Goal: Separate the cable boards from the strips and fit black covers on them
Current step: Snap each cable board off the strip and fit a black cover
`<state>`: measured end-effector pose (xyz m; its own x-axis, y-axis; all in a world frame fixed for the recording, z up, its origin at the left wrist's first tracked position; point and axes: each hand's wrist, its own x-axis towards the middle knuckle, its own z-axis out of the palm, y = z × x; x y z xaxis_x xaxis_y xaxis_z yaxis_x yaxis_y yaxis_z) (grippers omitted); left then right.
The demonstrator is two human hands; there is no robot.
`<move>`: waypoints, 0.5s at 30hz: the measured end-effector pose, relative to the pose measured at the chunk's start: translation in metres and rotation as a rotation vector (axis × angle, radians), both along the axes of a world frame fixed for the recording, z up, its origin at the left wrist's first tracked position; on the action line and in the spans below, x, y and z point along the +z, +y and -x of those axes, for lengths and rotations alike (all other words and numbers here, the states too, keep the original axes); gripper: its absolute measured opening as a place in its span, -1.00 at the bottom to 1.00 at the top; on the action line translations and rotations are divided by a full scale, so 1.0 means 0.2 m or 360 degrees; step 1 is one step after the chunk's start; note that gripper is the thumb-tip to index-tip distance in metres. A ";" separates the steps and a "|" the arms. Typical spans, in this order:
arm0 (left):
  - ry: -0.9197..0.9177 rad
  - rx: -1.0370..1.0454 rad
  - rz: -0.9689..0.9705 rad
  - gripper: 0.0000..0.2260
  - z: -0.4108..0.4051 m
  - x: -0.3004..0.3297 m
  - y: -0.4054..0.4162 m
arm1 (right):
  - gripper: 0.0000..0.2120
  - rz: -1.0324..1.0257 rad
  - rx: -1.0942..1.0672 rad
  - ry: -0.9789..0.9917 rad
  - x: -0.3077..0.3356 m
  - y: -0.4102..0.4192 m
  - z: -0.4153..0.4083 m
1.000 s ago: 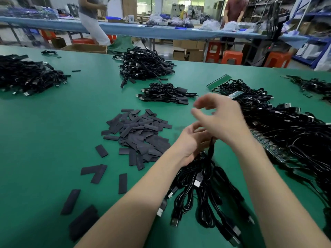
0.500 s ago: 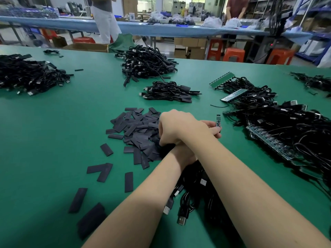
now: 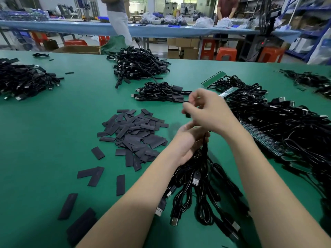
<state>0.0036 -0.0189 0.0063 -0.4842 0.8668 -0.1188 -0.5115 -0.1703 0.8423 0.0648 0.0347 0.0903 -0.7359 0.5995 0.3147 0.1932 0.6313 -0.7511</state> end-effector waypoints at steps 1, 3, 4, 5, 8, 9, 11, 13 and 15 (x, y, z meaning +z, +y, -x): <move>0.0018 -0.0011 0.0016 -0.82 -0.01 0.00 0.01 | -0.86 0.0121 -0.0049 0.0077 -0.02 0.04 -0.04; 0.0046 -0.0044 0.0003 -0.83 -0.01 0.01 -0.01 | -0.84 0.0342 -0.0104 0.0199 -0.05 0.09 -0.11; 0.0034 -0.0052 -0.0002 -0.85 -0.01 0.02 -0.01 | -0.83 0.0451 -0.0114 0.0252 -0.06 0.12 -0.15; 0.0036 -0.0063 -0.0003 -0.86 -0.01 0.02 -0.01 | -0.83 0.0556 -0.0115 0.0302 -0.07 0.14 -0.17; 0.0000 -0.0074 0.0002 -0.88 -0.01 0.03 -0.03 | -0.84 0.0837 -0.0082 0.0441 -0.10 0.18 -0.23; -0.0003 -0.0073 0.0004 -0.87 -0.01 0.03 -0.03 | -0.84 0.0926 -0.0073 0.0501 -0.10 0.19 -0.24; -0.0011 -0.0076 -0.0010 -0.88 -0.01 0.03 -0.03 | -0.83 0.1070 -0.0061 0.0612 -0.10 0.21 -0.25; -0.0008 -0.0098 -0.0032 -0.90 -0.01 0.04 -0.04 | -0.80 0.1144 -0.0040 0.0642 -0.11 0.21 -0.26; 0.0005 -0.0134 -0.0049 -0.91 -0.01 0.04 -0.04 | -0.77 0.1194 0.0003 0.0680 -0.11 0.21 -0.26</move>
<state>0.0046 -0.0265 0.0134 -0.4099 0.9077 -0.0899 -0.5226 -0.1529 0.8387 0.1163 0.0763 0.0673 -0.6462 0.7584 0.0859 -0.2013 -0.0609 -0.9776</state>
